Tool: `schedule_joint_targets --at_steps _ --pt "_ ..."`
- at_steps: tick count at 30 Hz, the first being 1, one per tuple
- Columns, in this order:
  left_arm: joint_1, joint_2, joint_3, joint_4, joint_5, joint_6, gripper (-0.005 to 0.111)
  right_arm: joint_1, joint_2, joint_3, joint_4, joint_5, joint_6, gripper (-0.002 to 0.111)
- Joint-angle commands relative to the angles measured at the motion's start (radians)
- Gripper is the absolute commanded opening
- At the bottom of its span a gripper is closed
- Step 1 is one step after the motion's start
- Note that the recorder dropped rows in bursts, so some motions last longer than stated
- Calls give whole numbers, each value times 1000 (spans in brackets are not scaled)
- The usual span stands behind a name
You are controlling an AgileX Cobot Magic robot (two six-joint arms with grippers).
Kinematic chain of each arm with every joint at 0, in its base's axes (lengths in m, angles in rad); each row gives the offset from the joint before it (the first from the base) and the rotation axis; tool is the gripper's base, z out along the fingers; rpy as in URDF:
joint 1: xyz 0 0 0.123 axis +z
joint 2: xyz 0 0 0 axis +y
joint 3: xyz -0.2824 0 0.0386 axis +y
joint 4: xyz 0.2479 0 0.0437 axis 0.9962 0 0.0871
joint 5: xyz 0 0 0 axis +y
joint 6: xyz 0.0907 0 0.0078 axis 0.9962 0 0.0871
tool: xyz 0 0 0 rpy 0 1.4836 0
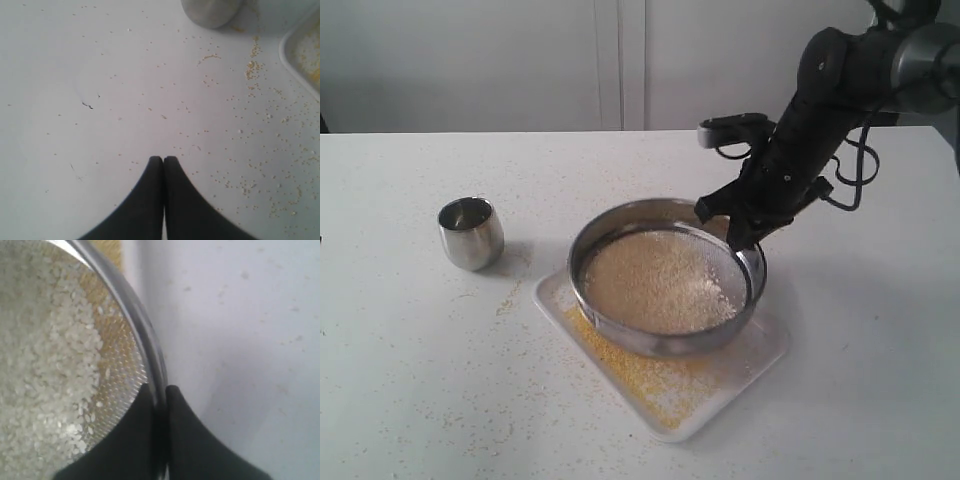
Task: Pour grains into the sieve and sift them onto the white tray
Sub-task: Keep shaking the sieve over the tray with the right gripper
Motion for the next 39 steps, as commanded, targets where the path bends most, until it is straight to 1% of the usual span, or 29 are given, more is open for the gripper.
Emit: schedule_joint_targets --at_steps 1,2,4,5,6,9,10,13,14,15,17,18,19,21,22,23,25,26,27,29,30,31,32,33,34,36,37,38,39 --pt "-6 -8 6 -5 10 -1 0 10 -17 -10 41 19 -271 0" --pt "-6 -8 6 -5 10 -1 0 10 -17 -10 16 1 -260 0" --pt "-6 -8 6 -5 10 -1 0 -2 -17 -6 -11 -93 -18 0" --pt "-6 -8 6 -5 10 -1 0 -5 -17 -6 13 -109 66 0" --pt "-6 -8 6 -5 10 -1 0 -5 -15 -6 49 -102 57 0" --pt "-6 -8 6 -5 10 -1 0 22 -15 -6 93 -36 -334 0" --pt "-6 -8 6 -5 10 -1 0 22 -17 -6 79 -62 -333 0" --pt "-6 -8 6 -5 10 -1 0 8 -17 -6 95 -163 34 0" --pt "-6 -8 6 -5 10 -1 0 11 -15 -6 126 -146 25 0" --pt "-6 -8 6 -5 10 -1 0 21 -13 -6 152 -114 -72 0" --pt "-6 -8 6 -5 10 -1 0 34 -13 -6 134 -34 -431 0" --pt "-6 -8 6 -5 10 -1 0 36 -13 -6 112 -28 -492 0" --pt "-6 -8 6 -5 10 -1 0 33 -13 -6 94 -60 -424 0" --pt "-6 -8 6 -5 10 -1 0 28 -7 -6 109 -149 -145 0" --pt "-6 -8 6 -5 10 -1 0 28 -6 -6 134 -152 -34 0" --pt "-6 -8 6 -5 10 -1 0 31 -4 -6 157 -138 -65 0" --pt "-6 -8 6 -5 10 -1 0 36 -6 -11 140 -100 -322 0" --pt "-6 -8 6 -5 10 -1 0 36 -6 -13 116 -100 -389 0" --pt "-6 -8 6 -5 10 -1 0 30 -6 -13 110 -126 -303 0" --pt "-6 -8 6 -5 10 -1 0 26 -4 -13 138 -168 -2 0" --pt "-6 -8 6 -5 10 -1 0 28 -4 -10 165 -157 22 0" --pt "-6 -8 6 -5 10 -1 0 38 -4 -10 182 -120 -53 0" --pt "-6 -8 6 -5 10 -1 0 48 -4 -21 156 -1 -453 0" --pt "-6 -8 6 -5 10 -1 0 48 -4 -23 126 16 -532 0" --pt "-6 -8 6 -5 10 -1 0 33 -4 -23 83 -99 -259 0" --pt "-6 -8 6 -5 10 -1 0 28 -4 -21 114 -184 115 0" --pt "-6 -8 6 -5 10 -1 0 38 -4 -21 142 -161 34 0" --pt "-6 -8 6 -5 10 -1 0 56 -4 -25 164 -37 -345 0" --pt "-6 -8 6 -5 10 -1 0 57 -6 -28 118 12 -512 0"
